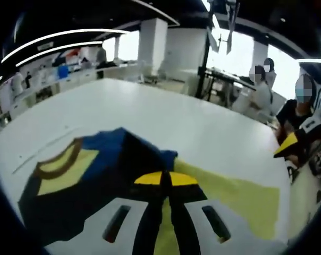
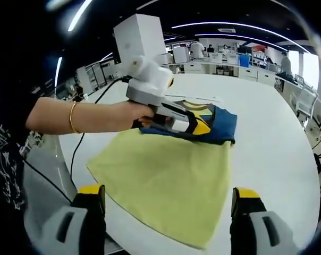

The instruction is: Fold the garment on the visible template until the final outline fits inside the template.

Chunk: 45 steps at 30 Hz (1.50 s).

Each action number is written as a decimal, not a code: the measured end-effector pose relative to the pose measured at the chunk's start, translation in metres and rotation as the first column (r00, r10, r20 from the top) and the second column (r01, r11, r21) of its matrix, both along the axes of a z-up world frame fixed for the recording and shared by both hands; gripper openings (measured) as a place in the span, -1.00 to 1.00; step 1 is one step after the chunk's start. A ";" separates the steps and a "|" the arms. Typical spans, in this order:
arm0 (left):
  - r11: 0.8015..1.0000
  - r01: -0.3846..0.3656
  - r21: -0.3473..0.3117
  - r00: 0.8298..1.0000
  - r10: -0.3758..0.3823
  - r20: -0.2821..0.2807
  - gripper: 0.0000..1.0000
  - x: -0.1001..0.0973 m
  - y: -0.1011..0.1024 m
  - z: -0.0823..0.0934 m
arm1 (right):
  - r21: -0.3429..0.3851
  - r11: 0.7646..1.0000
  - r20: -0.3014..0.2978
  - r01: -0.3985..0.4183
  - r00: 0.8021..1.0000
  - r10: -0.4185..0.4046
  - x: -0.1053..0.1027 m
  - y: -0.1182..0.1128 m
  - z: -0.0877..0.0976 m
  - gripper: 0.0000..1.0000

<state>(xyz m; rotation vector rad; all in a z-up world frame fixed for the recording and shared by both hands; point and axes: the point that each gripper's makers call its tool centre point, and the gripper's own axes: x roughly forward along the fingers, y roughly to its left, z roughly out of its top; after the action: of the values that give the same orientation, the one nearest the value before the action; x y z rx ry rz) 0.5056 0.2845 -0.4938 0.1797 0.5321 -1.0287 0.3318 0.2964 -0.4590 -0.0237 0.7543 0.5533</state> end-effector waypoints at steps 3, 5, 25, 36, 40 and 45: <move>0.999 0.017 -0.051 0.999 -0.018 -0.038 -0.94 -0.006 -0.007 0.002 | 0.001 1.000 -0.003 0.004 1.000 -0.004 -0.001 -0.001 -0.001 0.99; 0.998 0.025 -0.051 0.999 -0.027 -0.025 -0.74 -0.008 -0.008 0.003 | 0.000 1.000 -0.003 0.003 1.000 -0.003 -0.001 -0.001 -0.001 0.99; 0.985 -0.143 -0.092 0.980 0.154 0.124 0.64 0.020 0.055 0.033 | 0.050 0.999 0.001 0.013 1.000 -0.013 0.008 -0.004 0.005 0.99; 0.971 -0.227 -0.073 0.966 0.234 0.110 0.98 0.029 0.110 0.030 | 0.055 0.998 0.004 -0.006 1.000 0.006 0.013 0.000 0.005 0.99; 0.966 -0.250 -0.066 0.962 0.256 0.097 0.96 0.026 0.128 0.028 | 0.049 0.999 0.002 -0.015 1.000 0.015 0.014 -0.002 0.003 0.99; 0.964 -0.260 -0.050 0.960 0.264 0.088 0.95 0.016 0.146 0.026 | 0.047 0.999 0.000 -0.016 1.000 0.016 0.012 -0.001 0.003 0.99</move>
<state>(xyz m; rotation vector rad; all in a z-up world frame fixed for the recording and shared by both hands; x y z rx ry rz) 0.5214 0.4307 -0.4682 0.1191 0.4366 -0.7670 0.3440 0.2950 -0.4559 0.0140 0.7420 0.5859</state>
